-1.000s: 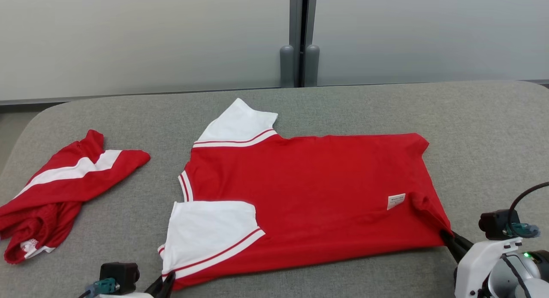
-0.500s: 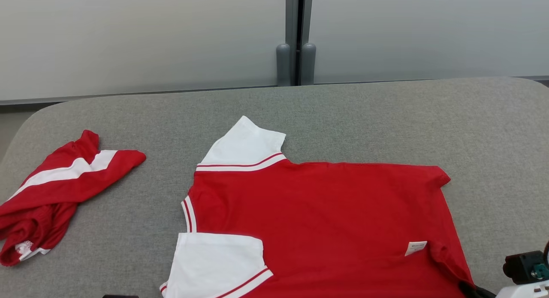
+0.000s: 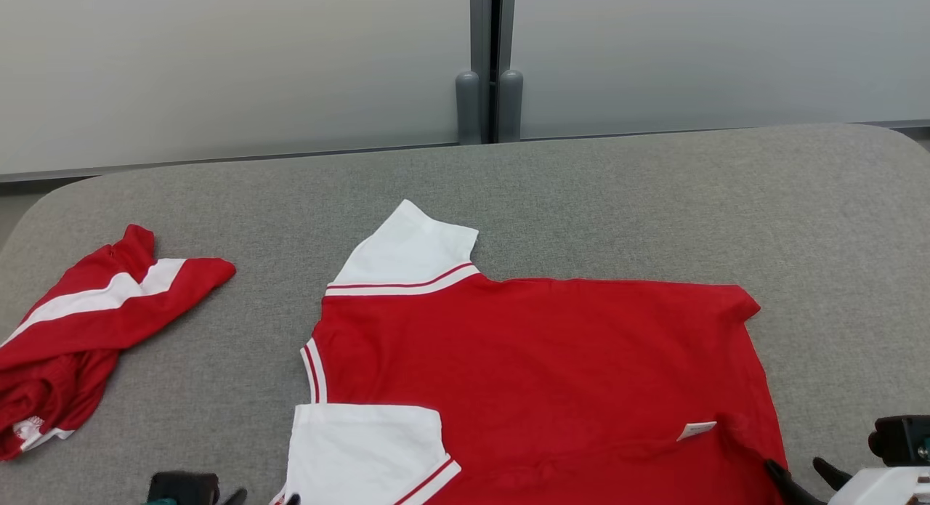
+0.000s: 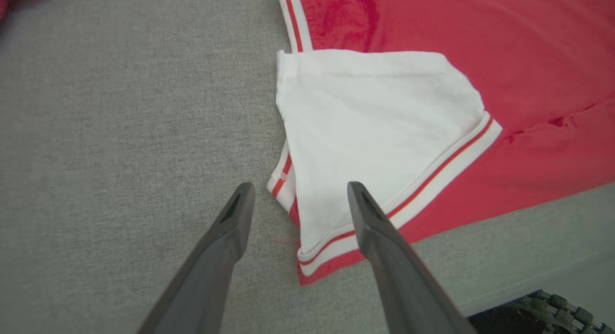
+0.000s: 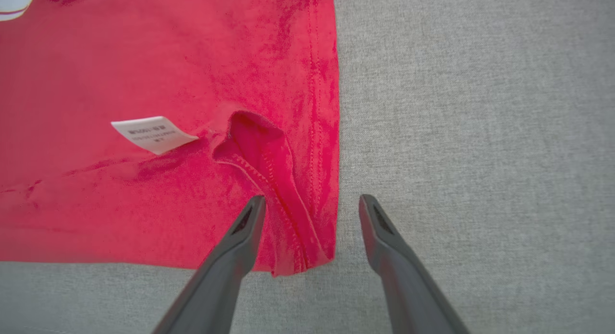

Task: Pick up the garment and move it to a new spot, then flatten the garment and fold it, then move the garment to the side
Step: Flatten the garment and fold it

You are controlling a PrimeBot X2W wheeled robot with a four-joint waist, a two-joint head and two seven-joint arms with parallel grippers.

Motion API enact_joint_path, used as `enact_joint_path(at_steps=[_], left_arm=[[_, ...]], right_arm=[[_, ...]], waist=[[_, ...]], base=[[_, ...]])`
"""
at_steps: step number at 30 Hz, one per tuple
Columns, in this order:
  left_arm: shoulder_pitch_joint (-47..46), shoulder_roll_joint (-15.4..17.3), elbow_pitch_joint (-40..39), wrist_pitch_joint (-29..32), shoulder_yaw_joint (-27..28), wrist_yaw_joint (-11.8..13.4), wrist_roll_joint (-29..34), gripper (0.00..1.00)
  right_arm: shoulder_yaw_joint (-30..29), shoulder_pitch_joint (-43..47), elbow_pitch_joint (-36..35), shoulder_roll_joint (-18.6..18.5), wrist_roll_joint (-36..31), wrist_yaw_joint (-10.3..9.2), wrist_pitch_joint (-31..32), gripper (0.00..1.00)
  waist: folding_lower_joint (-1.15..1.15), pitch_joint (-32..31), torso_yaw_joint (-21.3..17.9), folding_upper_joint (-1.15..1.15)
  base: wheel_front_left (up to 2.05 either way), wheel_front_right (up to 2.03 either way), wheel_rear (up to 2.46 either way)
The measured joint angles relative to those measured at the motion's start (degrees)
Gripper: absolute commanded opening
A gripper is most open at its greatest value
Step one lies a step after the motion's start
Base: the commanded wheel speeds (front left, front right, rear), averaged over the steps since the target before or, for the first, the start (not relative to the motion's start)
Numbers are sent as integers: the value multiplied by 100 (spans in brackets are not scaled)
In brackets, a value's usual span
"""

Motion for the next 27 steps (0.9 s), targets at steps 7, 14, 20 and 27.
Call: enact_joint_path(at_steps=[7, 14, 20, 27], left_arm=[[-805, 311, -353, -62, 136, -77, 544, 100], [-1907, 309, -33, 438, 99, -621, 705, 100], [-3028, 118, 666, 861, 140, -1399, 511, 100], [-4252, -307, 1719, 1503, 82, -2250, 185, 100]], right_arm=[[-82, -243, -431, 33, 379, -1, -226, 100], [-216, -1085, -121, 223, 171, -1, -544, 100], [-267, -1975, 494, 227, 108, -1, -651, 100], [46, -2970, 1152, 175, 263, -1, -608, 100]], waist=[[0, 53, -41, 0], [0, 347, -179, 0], [0, 780, -286, 0], [0, 1342, -371, 0]], base=[[0, 0, 0], [0, 0, 0], [0, 0, 0], [0, 0, 0]])
